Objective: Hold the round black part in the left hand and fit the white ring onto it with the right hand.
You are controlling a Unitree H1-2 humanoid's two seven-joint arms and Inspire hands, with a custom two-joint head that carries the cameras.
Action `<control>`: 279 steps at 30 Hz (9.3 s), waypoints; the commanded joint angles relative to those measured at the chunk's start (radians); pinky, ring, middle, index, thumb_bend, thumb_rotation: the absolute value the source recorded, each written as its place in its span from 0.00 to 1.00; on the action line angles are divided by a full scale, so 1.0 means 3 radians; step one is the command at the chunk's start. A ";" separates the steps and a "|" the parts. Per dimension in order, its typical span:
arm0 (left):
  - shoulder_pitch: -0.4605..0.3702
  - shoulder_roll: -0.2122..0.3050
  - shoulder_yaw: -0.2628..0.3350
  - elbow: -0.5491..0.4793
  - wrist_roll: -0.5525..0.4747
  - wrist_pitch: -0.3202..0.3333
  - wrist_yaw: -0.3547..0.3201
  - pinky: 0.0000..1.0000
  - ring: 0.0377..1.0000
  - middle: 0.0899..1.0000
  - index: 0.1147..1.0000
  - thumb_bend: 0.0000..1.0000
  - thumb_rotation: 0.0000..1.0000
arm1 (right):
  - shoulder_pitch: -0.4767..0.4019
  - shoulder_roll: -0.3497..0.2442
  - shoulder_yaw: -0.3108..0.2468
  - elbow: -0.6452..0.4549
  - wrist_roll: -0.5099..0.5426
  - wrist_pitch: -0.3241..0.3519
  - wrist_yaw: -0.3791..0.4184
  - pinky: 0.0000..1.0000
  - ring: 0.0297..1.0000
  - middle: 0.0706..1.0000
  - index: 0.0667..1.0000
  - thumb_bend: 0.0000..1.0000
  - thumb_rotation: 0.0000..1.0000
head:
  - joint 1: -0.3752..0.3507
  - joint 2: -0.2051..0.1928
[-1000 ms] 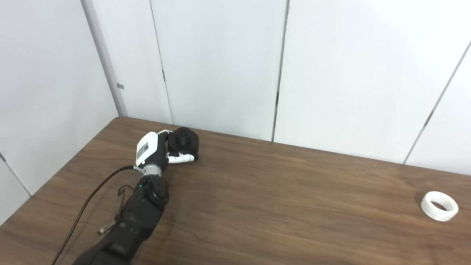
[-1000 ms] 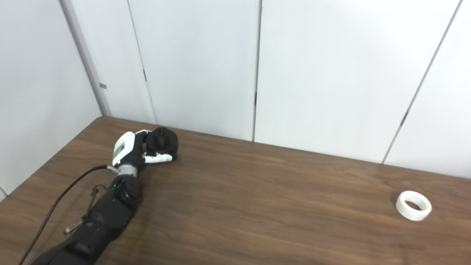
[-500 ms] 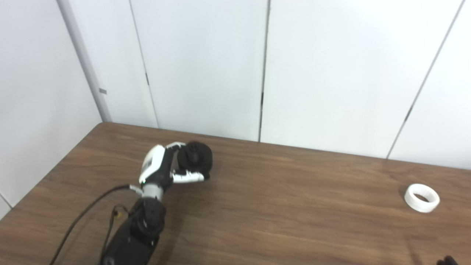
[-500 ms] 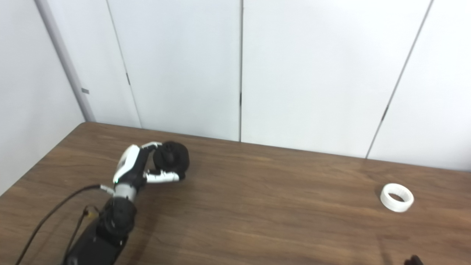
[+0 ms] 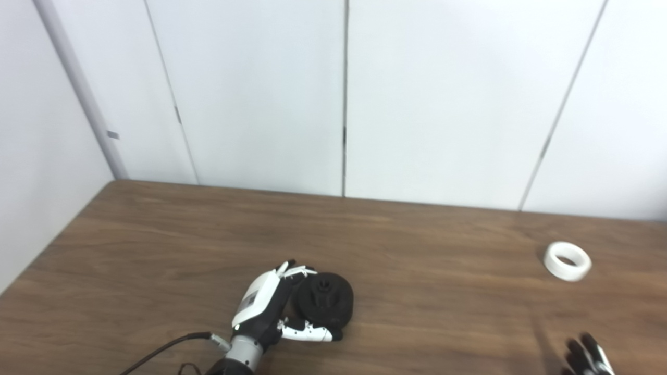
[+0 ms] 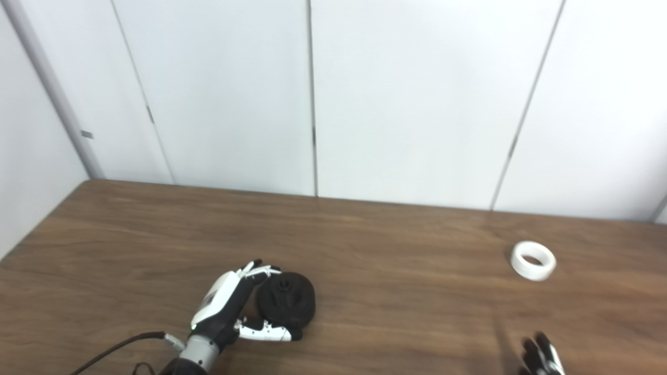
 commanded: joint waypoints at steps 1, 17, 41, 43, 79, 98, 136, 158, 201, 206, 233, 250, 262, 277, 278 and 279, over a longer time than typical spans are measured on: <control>0.0012 -0.0071 -0.0094 -0.0117 0.0123 -0.0177 0.0012 1.00 0.98 0.86 0.42 0.52 0.06 | -0.0034 0.0001 0.0010 -0.0149 -0.0033 -0.0021 -0.0021 1.00 1.00 0.97 1.00 0.66 1.00 | -0.0026 0.0017; 0.0283 -0.0340 -0.0220 -0.0116 0.0003 -0.0271 -0.0296 1.00 1.00 0.88 0.42 0.52 0.07 | -0.0069 0.0037 0.0063 -0.0285 -0.0168 0.0112 -0.0069 1.00 1.00 0.94 1.00 0.71 0.99 | -0.0232 0.0291; 0.0389 -0.0319 -0.0259 -0.0044 0.0067 -0.0087 -0.0553 1.00 1.00 0.88 0.42 0.52 0.06 | -0.0143 0.0050 0.0128 -0.0571 -0.0146 0.0479 -0.0192 1.00 1.00 0.92 0.98 0.70 1.00 | -0.0375 0.0590; 0.0390 -0.0312 -0.0274 -0.0001 0.0128 -0.0111 -0.0531 1.00 1.00 0.87 0.42 0.52 0.06 | -0.0149 0.0044 0.0131 -0.0577 -0.0147 0.0486 -0.0191 1.00 1.00 0.92 0.98 0.70 1.00 | -0.0373 0.0601; 0.0560 -0.0266 -0.0441 -0.0044 0.0600 -0.0069 -0.0516 1.00 0.98 0.87 0.42 0.52 0.06 | -0.0490 -0.0216 -0.0034 -0.1267 -0.0101 0.1203 -0.0304 1.00 1.00 0.95 0.99 0.65 0.87 | -0.0541 0.0638; 0.0642 -0.0114 -0.0337 -0.0071 0.0459 -0.0149 -0.0539 1.00 0.98 0.86 0.42 0.52 0.06 | -0.1608 -0.0827 0.0011 -0.0494 -0.1461 0.1533 -0.0030 1.00 1.00 1.00 0.97 0.65 0.84 | -0.1132 0.0389; 0.0695 0.0037 -0.0164 0.0095 0.0363 -0.0509 -0.0453 1.00 0.97 0.84 0.42 0.53 0.07 | -0.3300 -0.1624 0.0938 0.1725 -0.3313 0.1532 0.0943 1.00 1.00 1.00 0.92 0.85 0.37 | -0.1499 0.0187; 0.0772 -0.0033 -0.0166 0.0022 0.0391 -0.0540 -0.0426 1.00 0.97 0.83 0.42 0.53 0.07 | -0.3248 -0.1476 0.1015 0.2036 -0.3216 0.1491 0.0694 1.00 1.00 1.00 0.86 0.84 0.34 | -0.1436 0.0197; 0.0796 -0.0053 -0.0141 -0.0121 0.0400 -0.0483 -0.0523 1.00 0.96 0.84 0.42 0.52 0.07 | -0.3194 -0.1492 0.1117 0.2179 -0.3133 0.1334 0.0403 0.95 0.98 0.93 0.70 0.72 0.26 | -0.1380 0.0290; 0.0797 -0.0062 -0.0142 -0.0147 0.0409 -0.0462 -0.0531 1.00 0.96 0.83 0.42 0.53 0.07 | -0.3168 -0.1489 0.1102 0.2145 -0.3110 0.1353 0.0395 0.94 0.98 0.93 0.69 0.72 0.24 | -0.1373 0.0291; 0.0784 -0.0105 -0.0122 -0.0202 0.0397 -0.0396 -0.0640 1.00 0.97 0.84 0.42 0.52 0.07 | -0.3064 -0.1567 0.1113 0.2039 -0.3021 0.1205 0.0373 0.91 0.94 0.86 0.45 0.52 0.13 | -0.1303 0.0306; 0.0804 -0.0321 -0.0219 -0.0217 0.0609 -0.0278 -0.0616 1.00 0.96 0.83 0.42 0.53 0.06 | -0.2719 -0.1664 0.1128 0.0337 -0.2927 0.1189 0.1057 0.98 0.97 0.86 0.45 0.52 0.13 | -0.0740 0.0471; 0.0760 -0.0487 -0.0378 -0.0223 0.0841 -0.0126 -0.0588 1.00 0.95 0.82 0.42 0.53 0.06 | -0.2478 -0.1481 0.1228 -0.0689 -0.2918 0.1314 0.1673 1.00 1.00 0.86 0.45 0.52 0.14 | -0.0297 0.0668; 0.0643 -0.0482 -0.0504 -0.0254 0.0918 0.0100 -0.0634 1.00 0.96 0.84 0.42 0.52 0.06 | -0.2392 -0.1171 0.1356 -0.1051 -0.2955 0.1199 0.1882 1.00 1.00 0.87 0.45 0.52 0.14 | -0.0180 0.0905; 0.0635 -0.0484 -0.0511 -0.0248 0.0925 0.0109 -0.0634 1.00 0.95 0.84 0.42 0.52 0.07 | -0.2390 -0.1148 0.1372 -0.1071 -0.2970 0.1196 0.1899 1.00 1.00 0.87 0.45 0.52 0.14 | -0.0169 0.0912; 0.0627 -0.0488 -0.0516 -0.0249 0.0926 0.0130 -0.0647 1.00 0.96 0.83 0.42 0.52 0.07 | -0.2384 -0.1126 0.1385 -0.1088 -0.2979 0.1191 0.1914 1.00 1.00 0.87 0.45 0.52 0.14 | -0.0163 0.0917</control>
